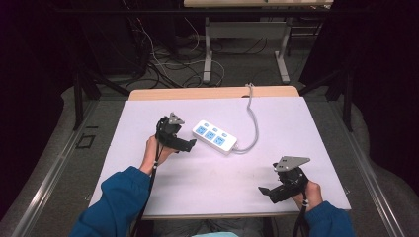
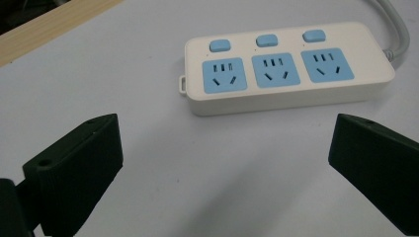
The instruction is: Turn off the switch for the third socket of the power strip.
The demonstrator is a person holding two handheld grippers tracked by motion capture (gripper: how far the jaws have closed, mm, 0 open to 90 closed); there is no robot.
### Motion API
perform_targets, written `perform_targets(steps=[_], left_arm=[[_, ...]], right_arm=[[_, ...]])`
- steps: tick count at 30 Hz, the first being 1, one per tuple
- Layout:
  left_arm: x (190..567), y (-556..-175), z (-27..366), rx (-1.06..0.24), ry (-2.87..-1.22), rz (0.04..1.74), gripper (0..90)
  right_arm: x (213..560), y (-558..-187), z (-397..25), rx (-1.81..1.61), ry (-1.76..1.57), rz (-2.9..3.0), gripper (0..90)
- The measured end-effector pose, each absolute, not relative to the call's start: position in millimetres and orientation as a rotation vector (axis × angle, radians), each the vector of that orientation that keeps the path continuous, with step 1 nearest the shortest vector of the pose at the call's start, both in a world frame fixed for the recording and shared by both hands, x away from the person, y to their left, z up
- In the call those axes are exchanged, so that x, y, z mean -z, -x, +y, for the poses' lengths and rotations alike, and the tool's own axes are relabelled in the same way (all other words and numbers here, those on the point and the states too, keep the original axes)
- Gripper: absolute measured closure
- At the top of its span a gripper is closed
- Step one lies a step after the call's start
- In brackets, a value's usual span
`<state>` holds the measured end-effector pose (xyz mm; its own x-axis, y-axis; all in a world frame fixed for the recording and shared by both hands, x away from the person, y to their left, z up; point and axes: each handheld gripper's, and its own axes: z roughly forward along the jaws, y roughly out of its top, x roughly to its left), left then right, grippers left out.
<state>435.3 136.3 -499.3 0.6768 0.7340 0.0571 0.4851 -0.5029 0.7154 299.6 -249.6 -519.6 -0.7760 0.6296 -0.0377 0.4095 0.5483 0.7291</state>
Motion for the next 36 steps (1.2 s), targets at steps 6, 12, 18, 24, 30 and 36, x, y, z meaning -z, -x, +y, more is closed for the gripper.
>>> perform_targets(steps=[6, 12, 18, 24, 30, 36], left_arm=[[497, -418, 149, -0.478, -2.183, 0.941, 0.2], [497, -396, 160, -0.495, -2.179, 0.934, 0.2], [496, -380, 174, -0.489, -2.182, 0.932, 0.2], [495, -362, 186, -0.502, -2.18, 0.931, 0.2], [498, -344, 193, -0.512, -2.185, 0.921, 0.2], [500, -328, 202, -0.516, -2.185, 0.919, 0.2]], right_arm=[[520, -300, -250, -1.062, -0.861, 2.493, 2.0], [520, -299, -249, -1.066, -0.865, 2.491, 2.0], [519, -299, -249, -1.066, -0.873, 2.49, 2.1], [519, -299, -250, -1.061, -0.862, 2.502, 2.1], [519, -299, -250, -1.062, -0.864, 2.501, 2.1], [519, -299, -249, -1.068, -0.871, 2.491, 2.1]])
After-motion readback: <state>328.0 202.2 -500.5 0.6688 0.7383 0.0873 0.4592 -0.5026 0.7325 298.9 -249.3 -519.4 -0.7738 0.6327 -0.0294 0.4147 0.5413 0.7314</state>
